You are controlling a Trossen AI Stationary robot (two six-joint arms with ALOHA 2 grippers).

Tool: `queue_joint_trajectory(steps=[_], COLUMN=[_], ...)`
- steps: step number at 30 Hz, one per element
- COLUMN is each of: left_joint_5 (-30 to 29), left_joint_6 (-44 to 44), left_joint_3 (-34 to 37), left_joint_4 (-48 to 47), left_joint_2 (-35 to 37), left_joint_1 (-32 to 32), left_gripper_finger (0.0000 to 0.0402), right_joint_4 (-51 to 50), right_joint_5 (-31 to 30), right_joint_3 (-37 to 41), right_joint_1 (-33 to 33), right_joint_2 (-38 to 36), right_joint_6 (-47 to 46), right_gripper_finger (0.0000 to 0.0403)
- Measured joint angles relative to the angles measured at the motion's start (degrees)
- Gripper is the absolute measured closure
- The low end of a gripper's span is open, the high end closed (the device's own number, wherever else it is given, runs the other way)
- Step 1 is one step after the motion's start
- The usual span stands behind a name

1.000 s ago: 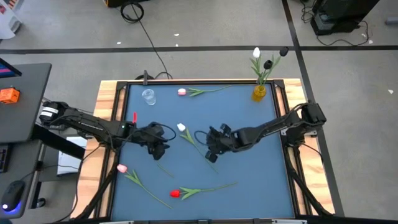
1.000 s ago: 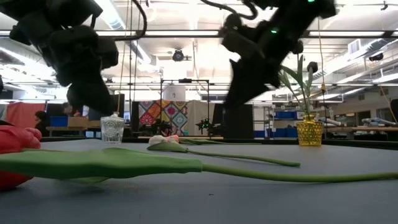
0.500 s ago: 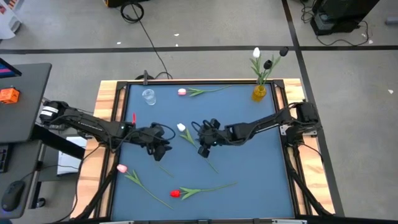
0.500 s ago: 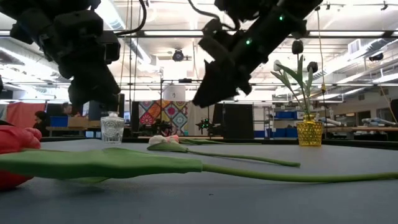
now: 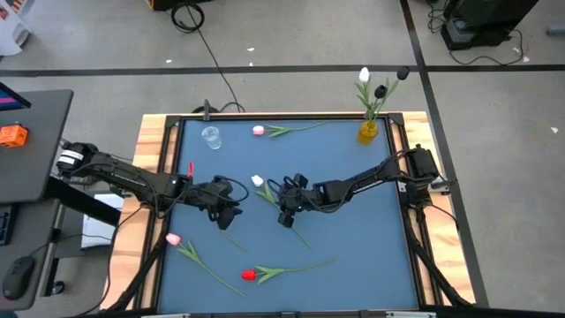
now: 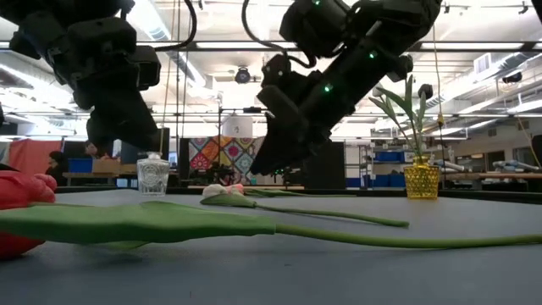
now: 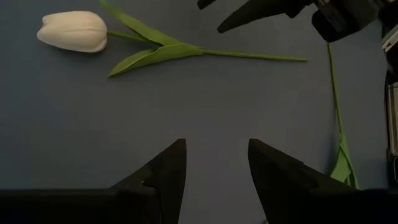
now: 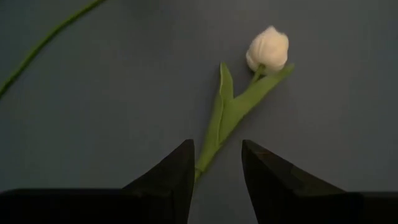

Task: Sort flowers into vase by color
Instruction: Put the white tulip into the yellow vase

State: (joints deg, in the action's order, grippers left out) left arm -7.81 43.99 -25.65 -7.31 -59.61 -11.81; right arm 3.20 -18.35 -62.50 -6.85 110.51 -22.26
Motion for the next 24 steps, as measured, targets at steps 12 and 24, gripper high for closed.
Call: queue_joint_trajectory(steps=[12,24], left_joint_5=[0.35,4.63], left_joint_6=[1.20,-1.78], left_joint_3=[-1.12,-11.43], left_joint_4=[0.17,-7.56], left_joint_2=[0.39,3.55], left_joint_1=[0.39,4.81], left_gripper_finger=[0.0223,0.0223], right_joint_4=[4.83,-9.17], right_joint_5=[0.87,6.18], right_joint_3=[-0.52,-13.70], right_joint_1=[1.53,7.87], right_joint_2=[-0.33,-0.45], right_joint_6=[-3.73,4.33], right_gripper_finger=[0.0260,0.0260])
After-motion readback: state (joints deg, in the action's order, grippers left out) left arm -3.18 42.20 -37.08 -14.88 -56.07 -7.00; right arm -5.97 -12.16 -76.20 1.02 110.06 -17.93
